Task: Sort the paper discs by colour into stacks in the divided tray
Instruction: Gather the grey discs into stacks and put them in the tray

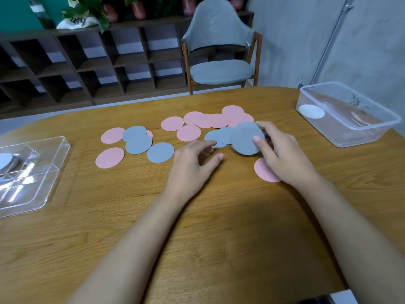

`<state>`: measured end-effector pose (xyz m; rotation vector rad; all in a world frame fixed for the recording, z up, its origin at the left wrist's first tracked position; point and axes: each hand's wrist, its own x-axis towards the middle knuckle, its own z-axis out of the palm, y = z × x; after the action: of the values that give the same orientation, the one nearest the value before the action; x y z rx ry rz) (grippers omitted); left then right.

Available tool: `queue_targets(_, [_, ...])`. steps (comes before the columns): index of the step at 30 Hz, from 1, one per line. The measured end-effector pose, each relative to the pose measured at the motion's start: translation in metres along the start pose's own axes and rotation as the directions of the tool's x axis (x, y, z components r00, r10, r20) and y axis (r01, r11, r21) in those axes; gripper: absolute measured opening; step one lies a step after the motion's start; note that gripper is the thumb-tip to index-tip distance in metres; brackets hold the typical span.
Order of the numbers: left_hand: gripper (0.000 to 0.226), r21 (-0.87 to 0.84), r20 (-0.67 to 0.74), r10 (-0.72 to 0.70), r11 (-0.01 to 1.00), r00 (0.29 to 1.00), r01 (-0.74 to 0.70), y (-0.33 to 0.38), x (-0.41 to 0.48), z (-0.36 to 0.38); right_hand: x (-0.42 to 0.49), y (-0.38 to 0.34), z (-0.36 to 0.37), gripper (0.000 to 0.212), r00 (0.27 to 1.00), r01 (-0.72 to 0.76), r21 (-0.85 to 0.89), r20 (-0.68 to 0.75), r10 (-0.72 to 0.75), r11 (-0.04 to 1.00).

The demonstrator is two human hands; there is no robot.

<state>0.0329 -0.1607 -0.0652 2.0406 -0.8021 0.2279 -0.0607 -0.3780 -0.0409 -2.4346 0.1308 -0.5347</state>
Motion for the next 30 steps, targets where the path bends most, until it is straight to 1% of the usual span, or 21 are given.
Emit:
queue_targets(4, [0.036, 0.155, 0.051, 0.065, 0.985, 0.997, -0.072, -0.008, 0.017, 0.006, 0.003, 0.013, -0.004, 0.033, 0.995, -0.065, -0.007, -0.074, 0.064, 0.998])
queue_targets(6, [0.04, 0.157, 0.089, 0.074, 0.984, 0.993, -0.088, -0.011, 0.028, 0.009, 0.003, 0.014, -0.002, 0.032, 0.994, -0.076, -0.002, -0.081, 0.076, 0.997])
queue_targets(10, [0.052, 0.203, 0.228, 0.064, 0.973, 0.972, -0.111, -0.014, 0.048, 0.015, 0.005, 0.015, 0.002, 0.032, 0.99, -0.103, 0.006, -0.093, 0.103, 0.995])
queue_targets(12, [0.053, 0.225, 0.283, 0.05, 0.967, 0.958, -0.117, -0.015, 0.055, 0.015, 0.005, 0.015, 0.004, 0.033, 0.991, -0.106, 0.003, -0.082, 0.106, 0.994])
queue_targets(16, [0.039, 0.293, 0.265, 0.115, 0.937, 0.957, -0.193, -0.021, 0.054, 0.012, 0.006, 0.014, 0.007, 0.035, 0.994, -0.095, -0.004, -0.059, 0.094, 0.995])
queue_targets(19, [0.034, 0.361, 0.286, 0.158, 0.896, 0.945, -0.259, -0.022, 0.044, 0.006, 0.005, 0.012, 0.007, 0.036, 0.994, -0.097, -0.003, -0.049, 0.097, 0.995])
queue_targets(20, [0.036, 0.386, 0.302, 0.169, 0.878, 0.938, -0.282, -0.023, 0.04, 0.003, 0.005, 0.011, 0.007, 0.037, 0.995, -0.093, -0.003, -0.046, 0.093, 0.996])
queue_targets(22, [0.05, 0.433, 0.322, 0.185, 0.843, 0.928, -0.319, -0.023, 0.028, -0.005, 0.004, 0.008, 0.008, 0.037, 0.996, -0.083, 0.005, -0.04, 0.083, 0.997])
queue_targets(24, [0.057, 0.459, 0.311, 0.207, 0.822, 0.928, -0.337, -0.024, 0.016, -0.013, 0.003, 0.005, 0.008, 0.036, 0.997, -0.069, 0.02, -0.044, 0.07, 0.997])
queue_targets(27, [0.053, 0.457, 0.293, 0.251, 0.81, 0.922, -0.366, -0.026, -0.002, -0.026, 0.001, 0.0, 0.009, 0.037, 0.998, -0.063, 0.022, -0.026, 0.063, 0.998])
queue_targets(30, [0.044, 0.506, 0.247, 0.335, 0.756, 0.909, -0.416, -0.025, -0.014, -0.036, -0.001, -0.006, 0.013, 0.036, 0.999, -0.043, 0.033, -0.03, 0.044, 0.999])
